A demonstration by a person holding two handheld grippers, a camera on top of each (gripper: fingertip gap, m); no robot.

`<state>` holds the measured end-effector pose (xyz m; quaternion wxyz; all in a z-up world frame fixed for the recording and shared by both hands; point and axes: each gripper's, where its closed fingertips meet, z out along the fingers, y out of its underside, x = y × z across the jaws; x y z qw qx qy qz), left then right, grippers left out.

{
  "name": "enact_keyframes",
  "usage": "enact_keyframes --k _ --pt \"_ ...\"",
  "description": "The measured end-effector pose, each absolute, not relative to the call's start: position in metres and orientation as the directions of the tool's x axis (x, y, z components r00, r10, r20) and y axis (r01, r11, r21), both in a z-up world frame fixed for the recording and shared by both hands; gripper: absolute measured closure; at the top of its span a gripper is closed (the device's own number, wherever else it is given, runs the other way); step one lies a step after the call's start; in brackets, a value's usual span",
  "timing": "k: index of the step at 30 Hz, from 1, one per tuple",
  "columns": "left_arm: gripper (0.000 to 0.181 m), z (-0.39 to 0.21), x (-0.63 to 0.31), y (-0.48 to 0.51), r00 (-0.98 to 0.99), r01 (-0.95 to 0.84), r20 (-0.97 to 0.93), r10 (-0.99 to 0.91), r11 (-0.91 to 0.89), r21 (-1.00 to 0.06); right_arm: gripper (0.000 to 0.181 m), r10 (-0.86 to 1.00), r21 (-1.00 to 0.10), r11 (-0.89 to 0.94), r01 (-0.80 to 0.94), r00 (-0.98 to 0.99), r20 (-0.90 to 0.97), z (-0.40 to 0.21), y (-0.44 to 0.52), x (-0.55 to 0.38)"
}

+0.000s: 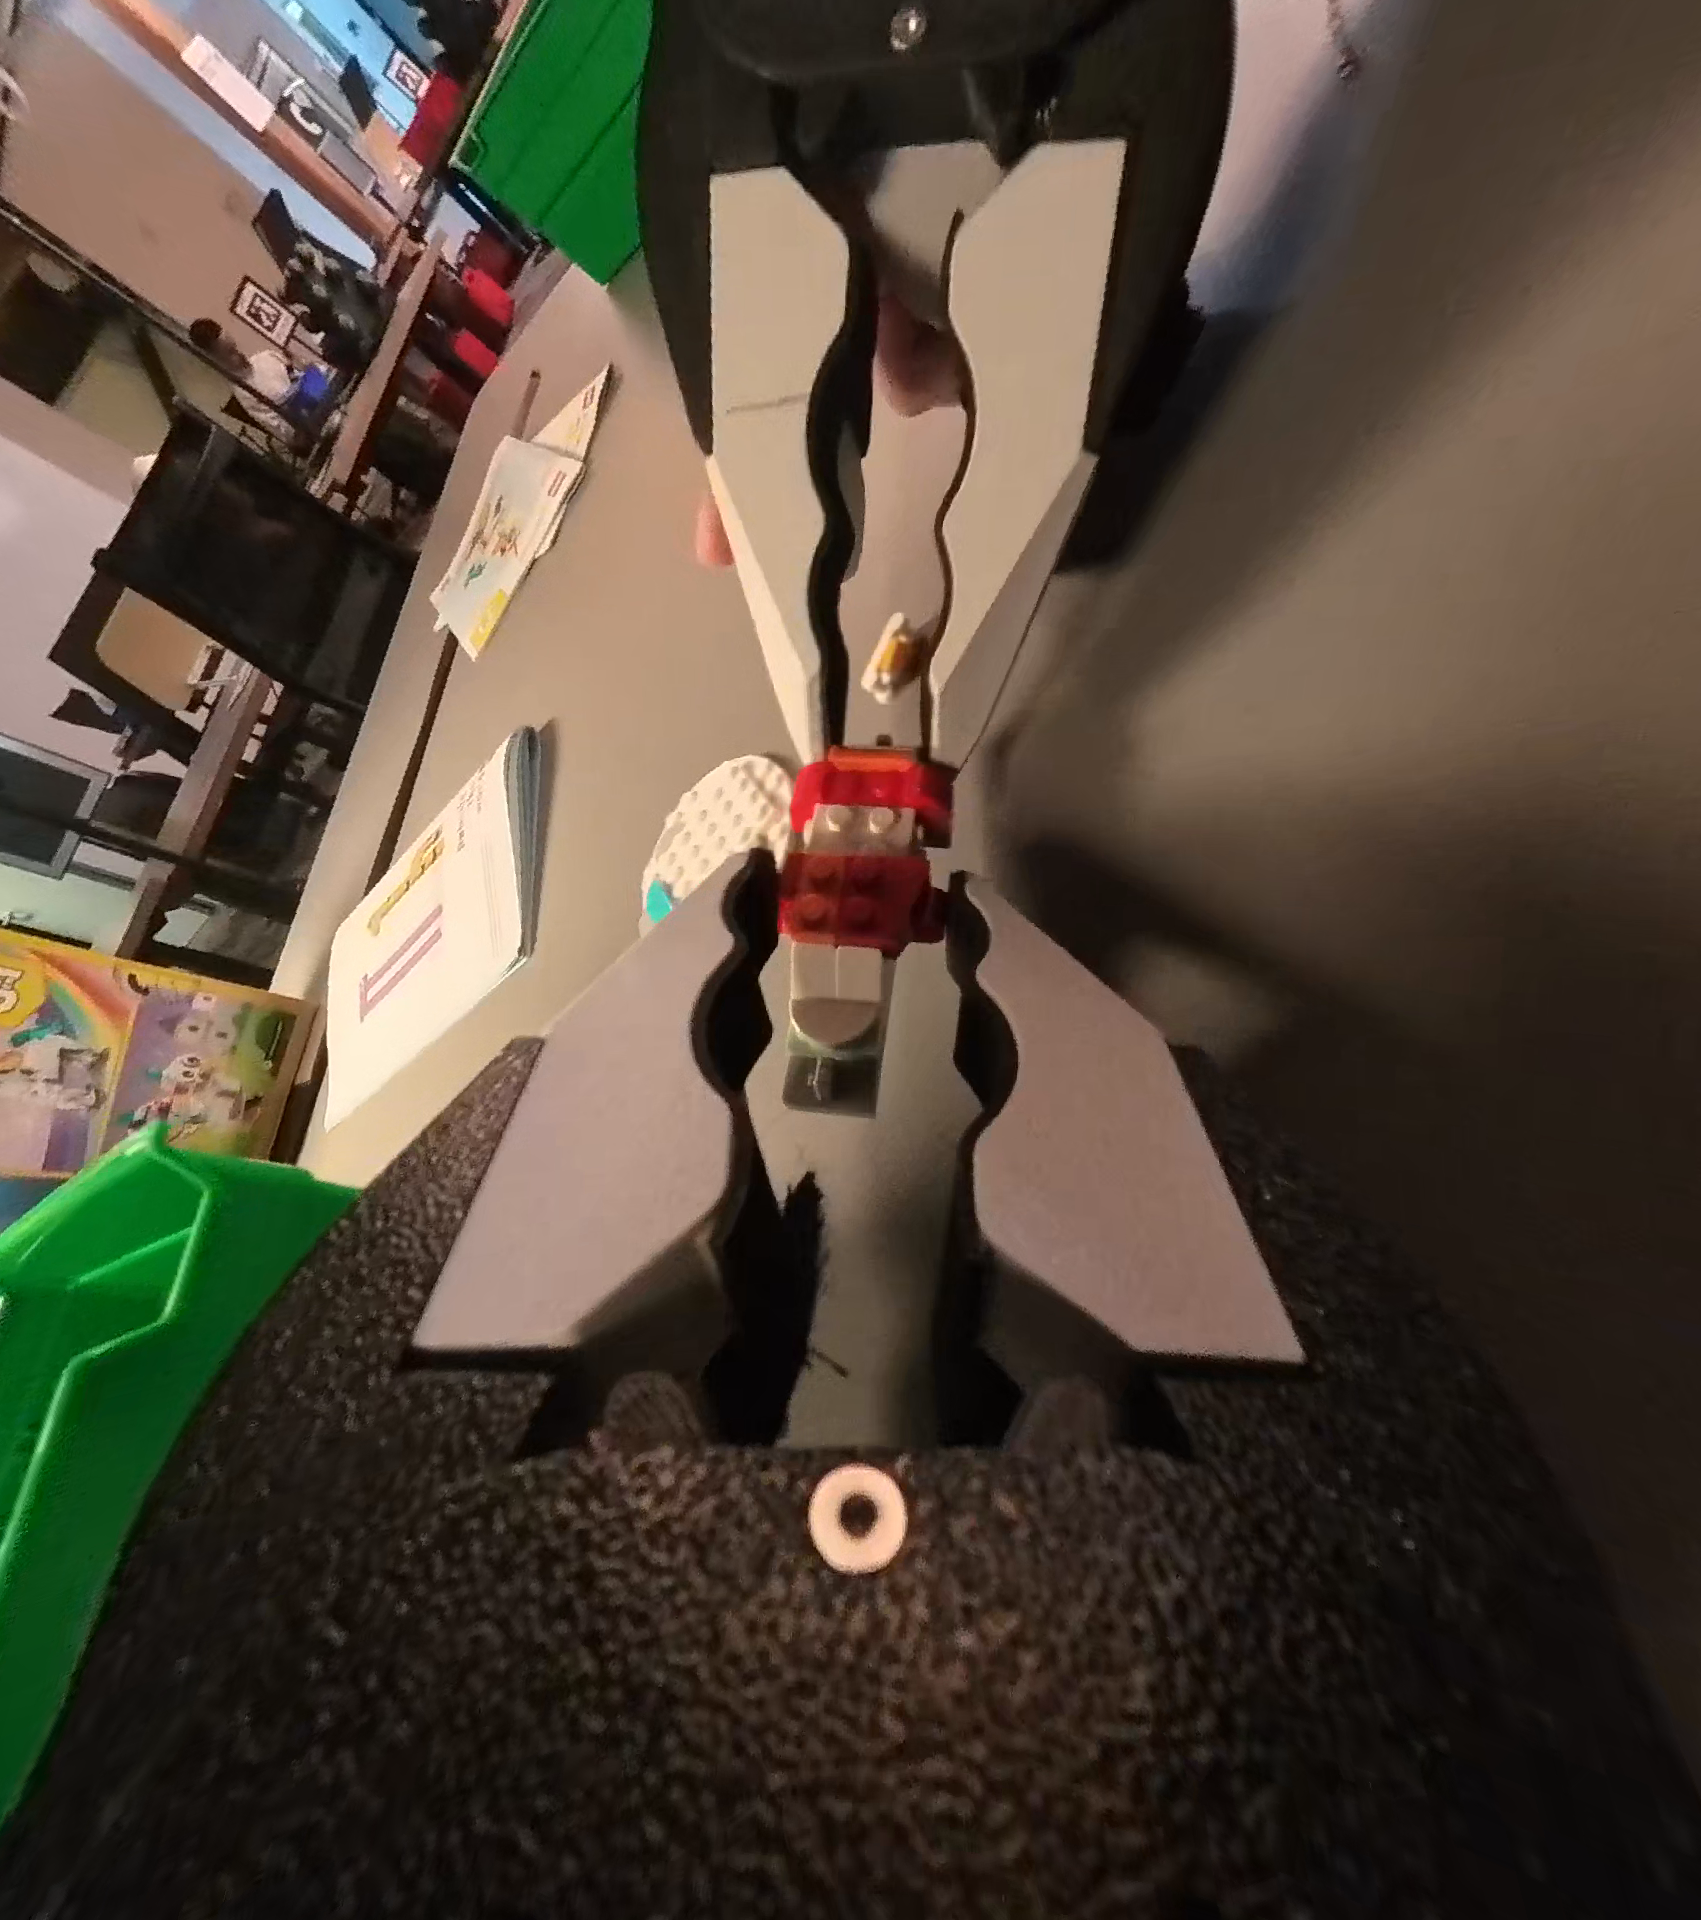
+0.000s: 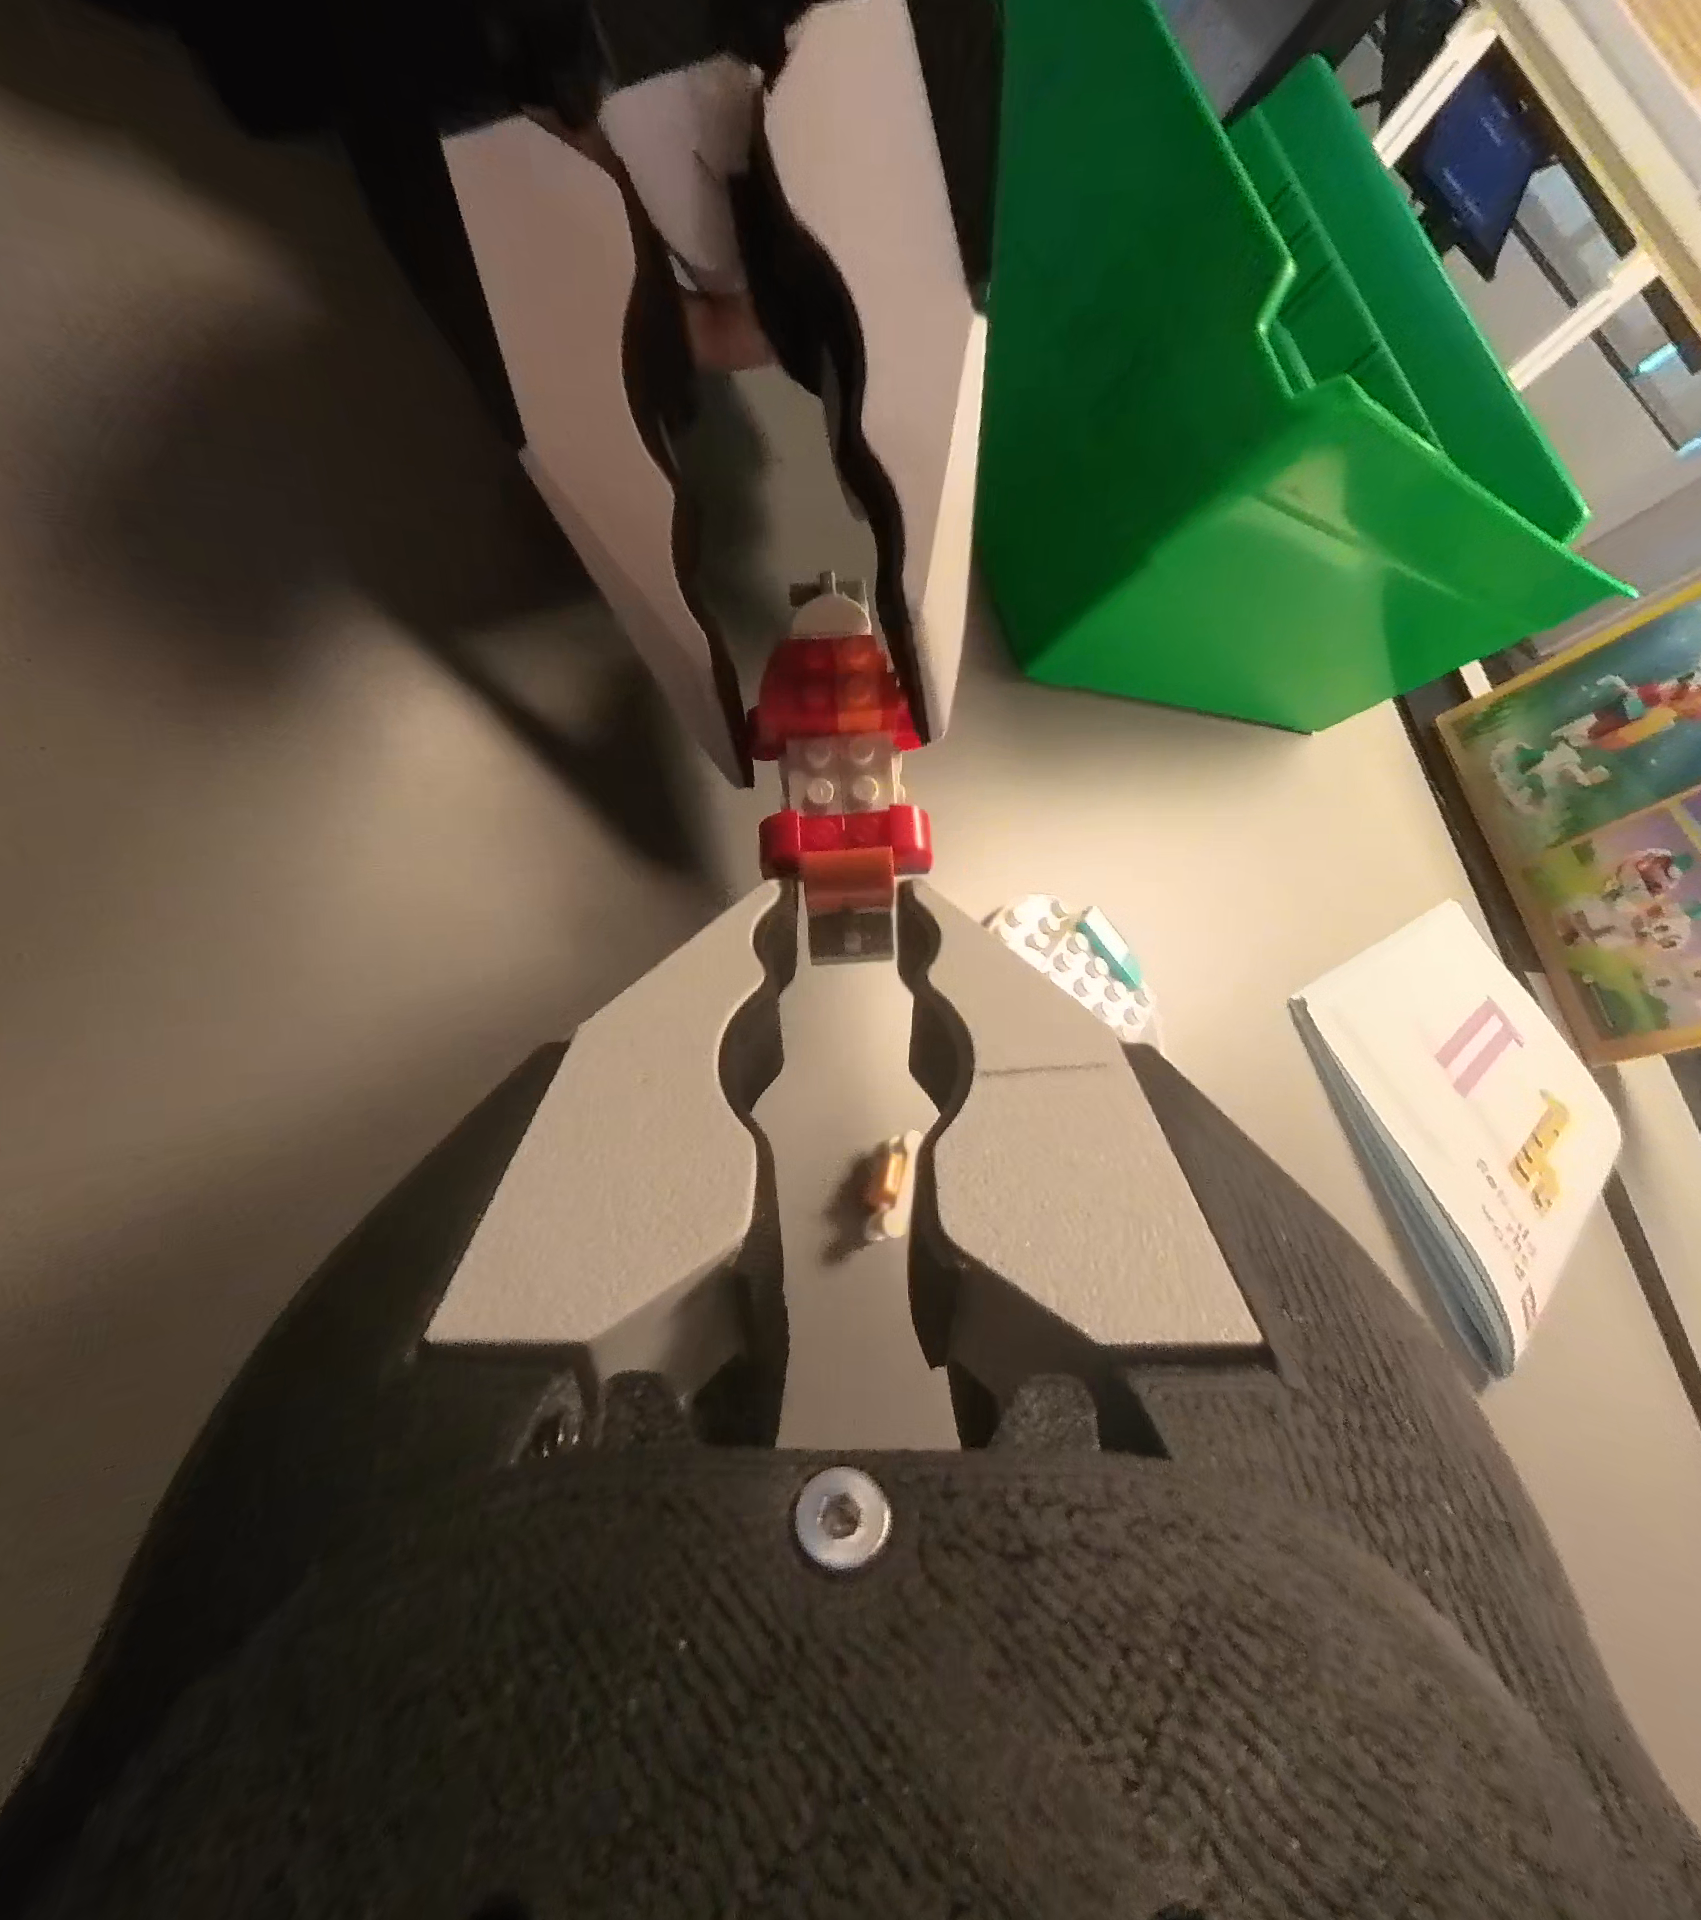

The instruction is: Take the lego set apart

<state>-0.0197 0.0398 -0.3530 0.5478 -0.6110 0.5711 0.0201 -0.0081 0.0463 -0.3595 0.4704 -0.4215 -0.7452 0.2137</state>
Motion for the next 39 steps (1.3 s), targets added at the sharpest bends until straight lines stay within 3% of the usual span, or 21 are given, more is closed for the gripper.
enact_keyframes --k 6,9,12,17,22,27,33,39 --pt "0.15 -0.355 -0.017 0.036 0.335 -0.715 -0.639 -0.692 0.255 -0.651 0.167 0.793 -0.686 0.606 0.402 -0.247 0.557 -0.359 0.041 -0.004" --pt "0.15 -0.347 -0.018 0.036 0.379 -0.665 -0.589 -0.714 0.232 -0.71 0.167 0.817 -0.738 0.577 0.351 -0.221 0.533 -0.345 0.036 -0.004" --pt "0.15 -0.332 -0.016 0.032 0.439 -0.554 -0.481 -0.759 0.193 -0.81 0.168 0.892 -0.861 0.445 0.244 -0.207 0.402 -0.322 0.029 -0.002" --pt "0.15 -0.312 -0.011 0.019 0.453 -0.359 -0.29 -0.843 0.125 -0.925 0.168 0.95 -0.969 0.211 0.13 -0.261 0.172 -0.301 0.019 0.001" --pt "0.151 -0.289 -0.004 0.001 0.364 -0.133 -0.065 -0.929 0.018 -0.991 0.168 0.915 -0.995 -0.031 0.092 -0.399 -0.065 -0.288 0.005 0.007" --pt "0.155 -0.281 0.001 -0.014 0.22 0.009 0.14 -0.965 -0.142 -0.99 0.167 0.853 -0.987 -0.13 0.097 -0.496 -0.161 -0.283 -0.006 0.013" --pt "0.155 -0.285 -0.004 -0.004 0.265 0.007 0.183 -0.947 -0.187 -0.982 0.167 0.898 -0.99 -0.093 0.11 -0.42 -0.131 -0.287 0.005 0.009" --pt "0.155 -0.298 -0.007 0.007 0.386 -0.153 0.034 -0.922 -0.1 -0.983 0.167 0.955 -0.982 0.117 0.15 -0.288 0.07 -0.302 0.019 0.005"
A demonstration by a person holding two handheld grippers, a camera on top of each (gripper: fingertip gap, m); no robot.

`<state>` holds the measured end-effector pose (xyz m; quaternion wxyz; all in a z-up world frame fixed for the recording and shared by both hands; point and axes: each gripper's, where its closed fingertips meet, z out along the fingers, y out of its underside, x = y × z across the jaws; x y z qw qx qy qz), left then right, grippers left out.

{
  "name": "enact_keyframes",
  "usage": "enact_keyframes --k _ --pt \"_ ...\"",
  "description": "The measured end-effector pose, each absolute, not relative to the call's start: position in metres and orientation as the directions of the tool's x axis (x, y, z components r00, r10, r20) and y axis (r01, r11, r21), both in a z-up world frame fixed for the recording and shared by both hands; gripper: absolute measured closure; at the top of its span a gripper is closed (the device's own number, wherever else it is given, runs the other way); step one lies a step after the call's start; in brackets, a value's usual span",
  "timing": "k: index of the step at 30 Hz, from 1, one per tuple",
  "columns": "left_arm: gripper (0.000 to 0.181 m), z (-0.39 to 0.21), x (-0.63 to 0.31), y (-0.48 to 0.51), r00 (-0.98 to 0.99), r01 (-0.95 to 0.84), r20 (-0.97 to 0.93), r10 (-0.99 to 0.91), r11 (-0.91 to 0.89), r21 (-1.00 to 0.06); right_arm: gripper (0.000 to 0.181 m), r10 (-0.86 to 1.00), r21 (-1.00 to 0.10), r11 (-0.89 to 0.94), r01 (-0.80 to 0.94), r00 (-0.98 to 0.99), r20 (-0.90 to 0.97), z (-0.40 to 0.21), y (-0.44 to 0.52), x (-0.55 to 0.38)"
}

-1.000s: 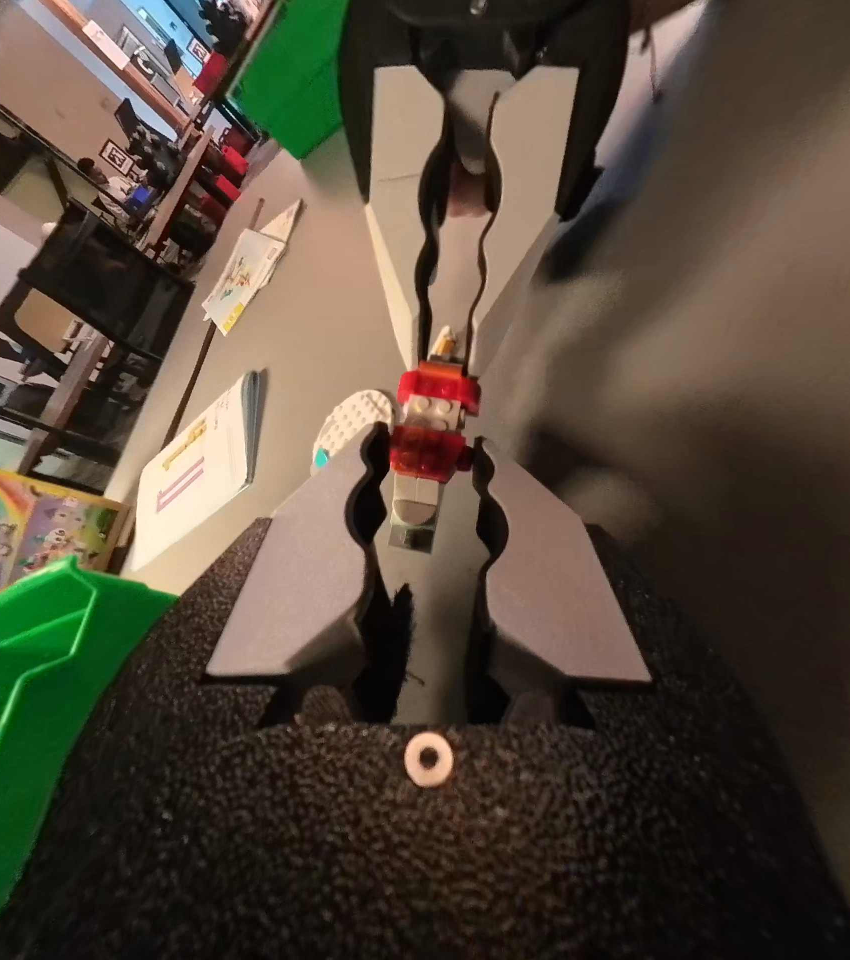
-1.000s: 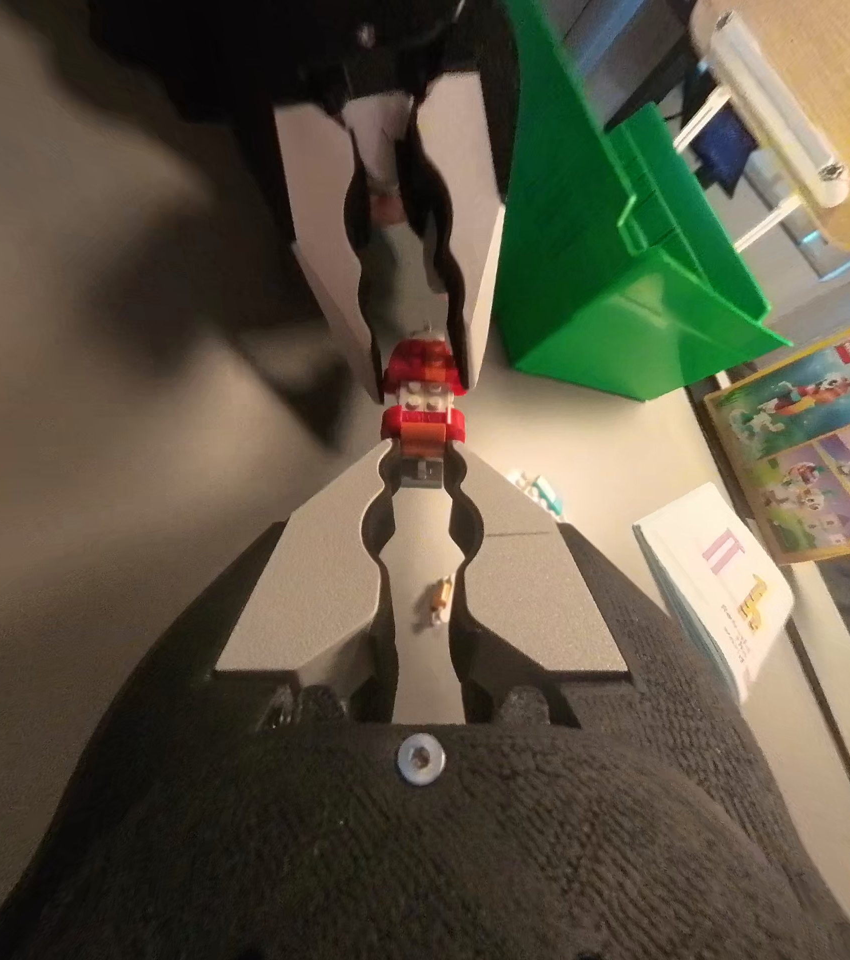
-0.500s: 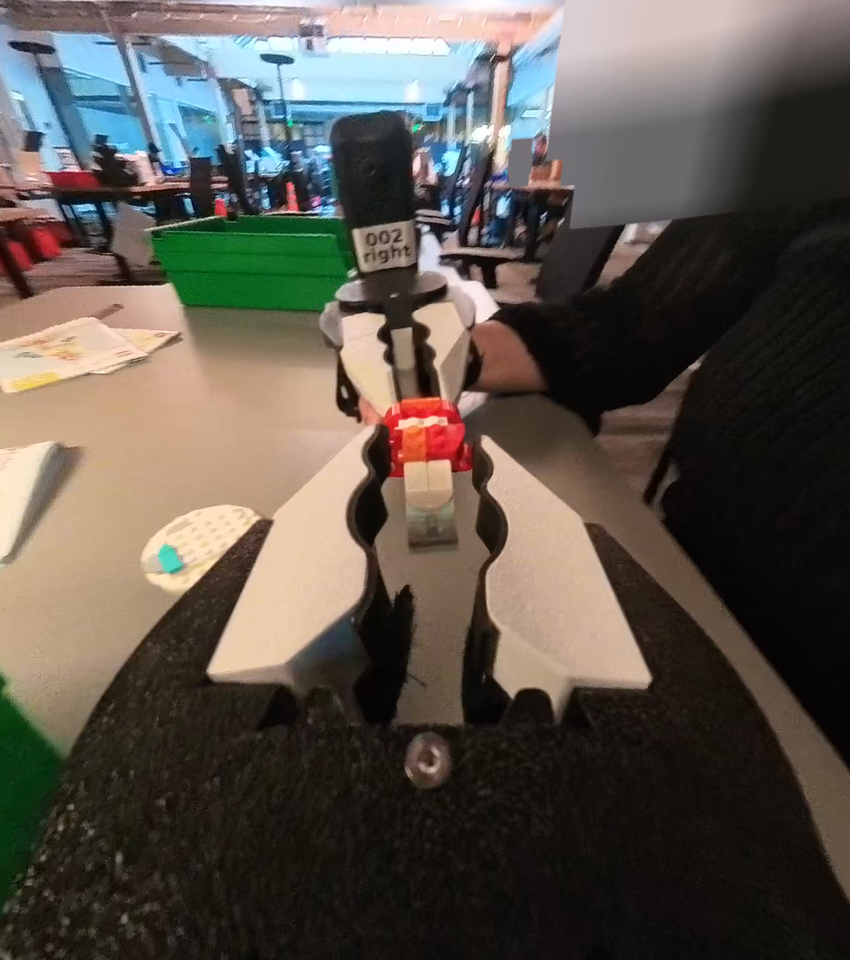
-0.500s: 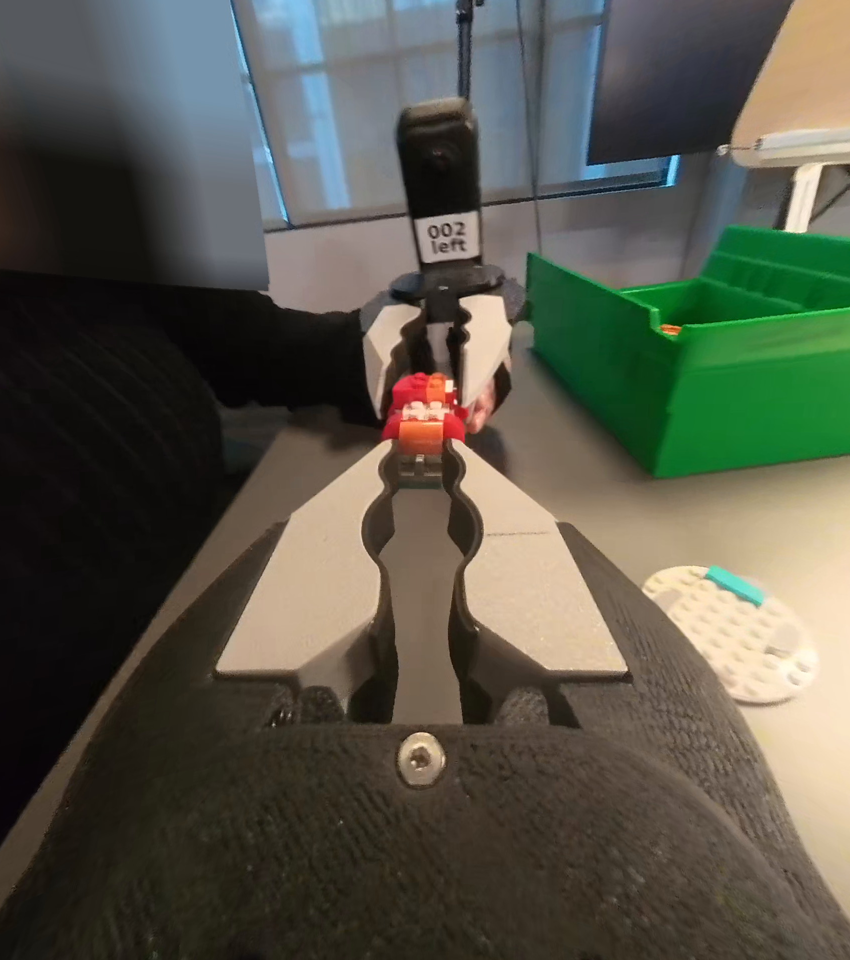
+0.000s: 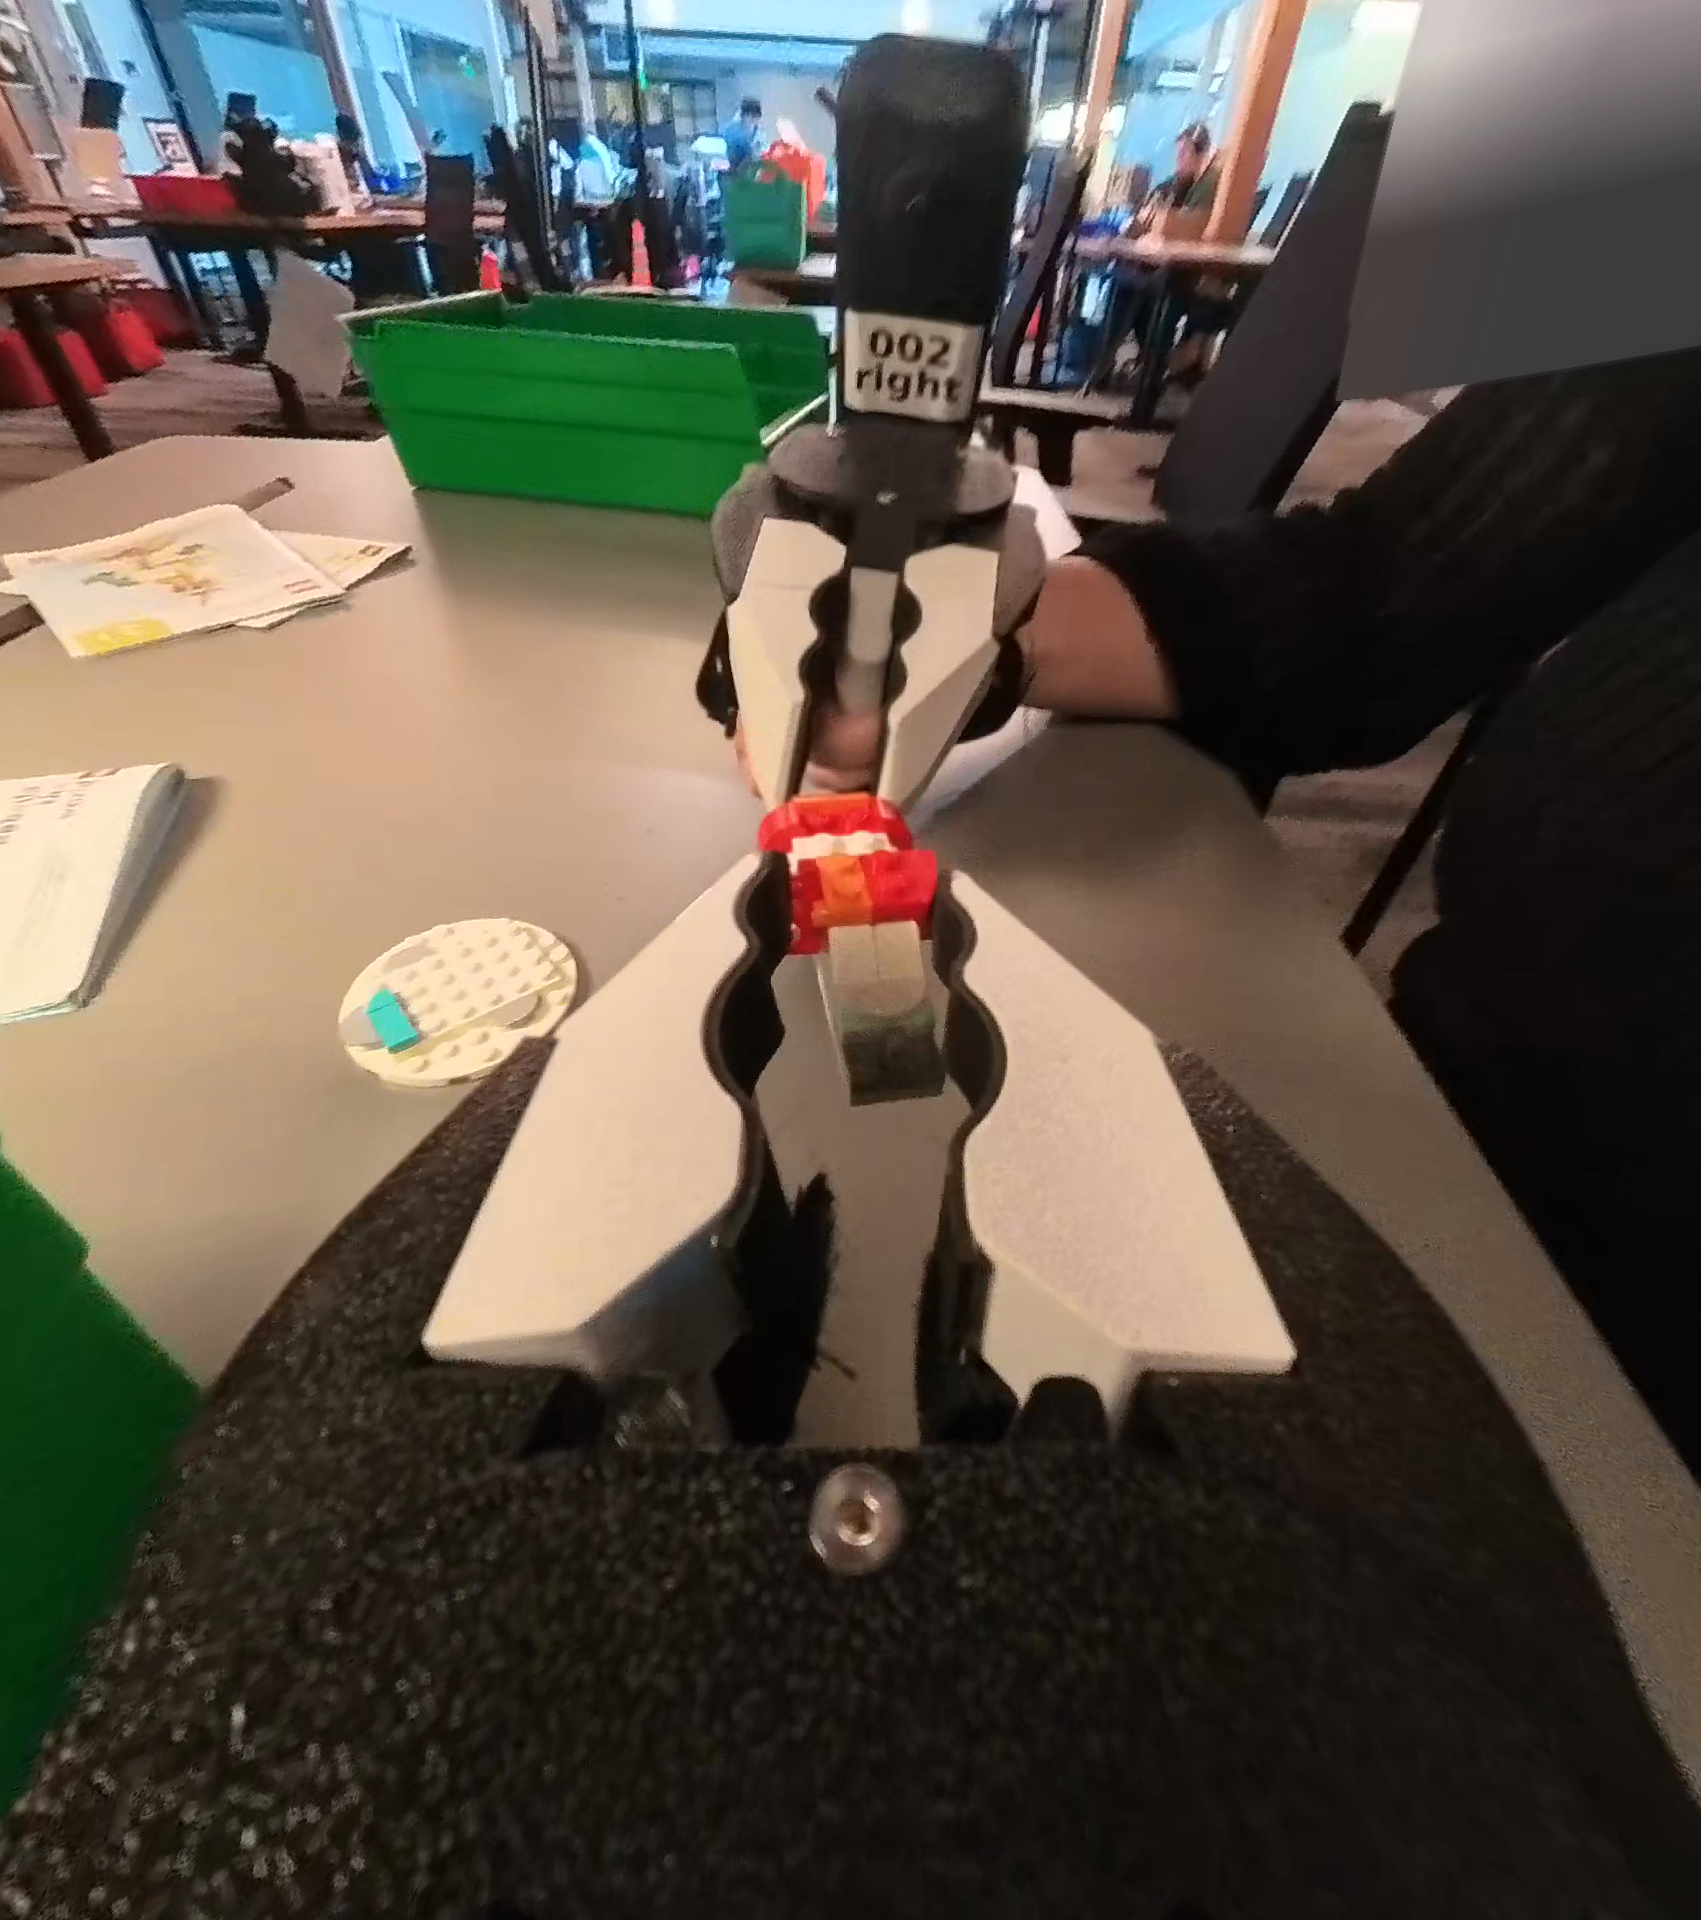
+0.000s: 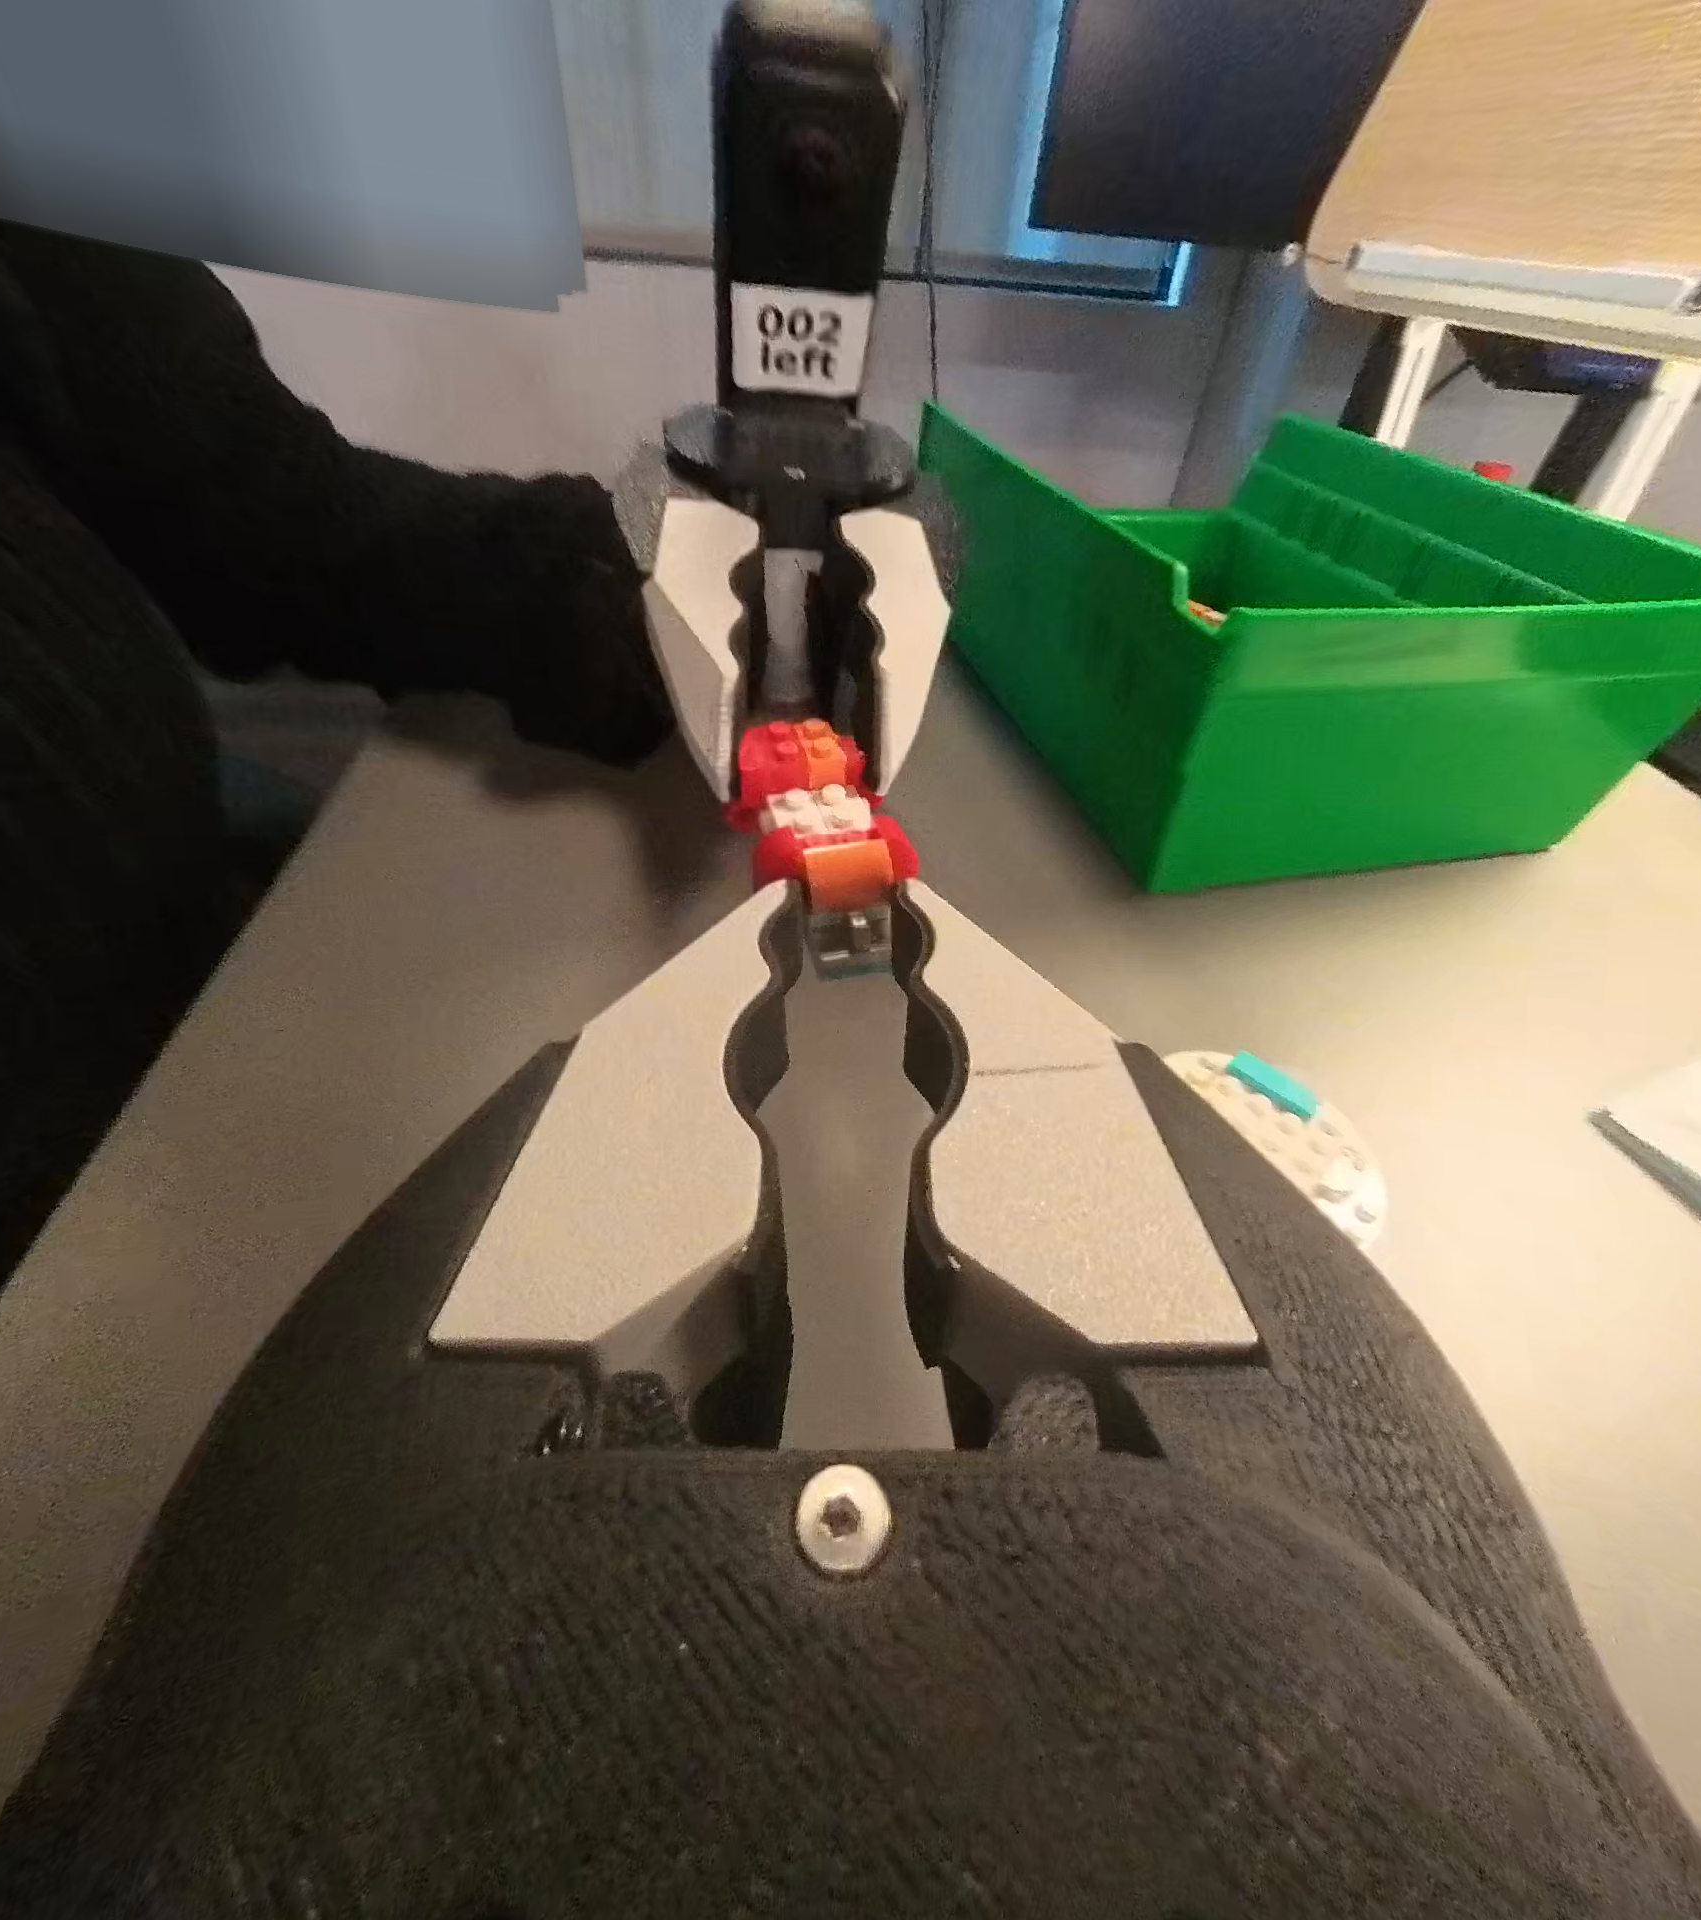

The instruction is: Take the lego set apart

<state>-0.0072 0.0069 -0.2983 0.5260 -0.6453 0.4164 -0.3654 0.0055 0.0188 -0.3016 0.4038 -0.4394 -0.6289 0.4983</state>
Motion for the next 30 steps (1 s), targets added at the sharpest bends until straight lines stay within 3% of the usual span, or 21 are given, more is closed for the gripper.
enact_keyframes --k 13,16,18,19,21,23,27,30 --pt "0.155 -0.327 0.002 -0.008 0.309 -0.372 -0.073 -0.948 -0.05 -0.927 0.166 0.825 -0.792 0.538 0.287 -0.372 0.426 -0.348 0.002 0.004" --pt "0.152 -0.319 0.003 0.003 0.393 -0.348 -0.134 -0.91 -0.012 -0.938 0.167 0.85 -0.814 0.508 0.282 -0.315 0.421 -0.338 0.012 0.004" --pt "0.123 -0.323 0.002 0.009 0.422 -0.401 -0.181 -0.888 -0.005 -0.916 0.167 0.86 -0.828 0.494 0.266 -0.292 0.419 -0.332 0.014 0.003" --pt "0.119 -0.327 0.003 0.009 0.419 -0.421 -0.185 -0.889 -0.01 -0.907 0.167 0.863 -0.833 0.489 0.258 -0.281 0.42 -0.329 0.014 0.003" --pt "0.126 -0.33 0.006 0.009 0.416 -0.416 -0.19 -0.889 -0.001 -0.909 0.167 0.867 -0.84 0.483 0.249 -0.271 0.418 -0.326 0.014 0.002" --pt "0.144 -0.323 0.008 0.013 0.446 -0.352 -0.181 -0.877 0.015 -0.936 0.167 0.878 -0.855 0.461 0.237 -0.264 0.399 -0.324 0.013 0.0" --pt "0.145 -0.31 0.008 0.013 0.433 -0.206 -0.042 -0.9 -0.053 -0.977 0.167 0.909 -0.9 0.386 0.204 -0.248 0.334 -0.314 0.012 -0.001" --pt "0.147 -0.305 0.009 0.005 0.372 -0.172 -0.001 -0.928 -0.068 -0.983 0.167 0.938 -0.965 0.2 0.17 -0.317 0.139 -0.305 0.003 0.002"
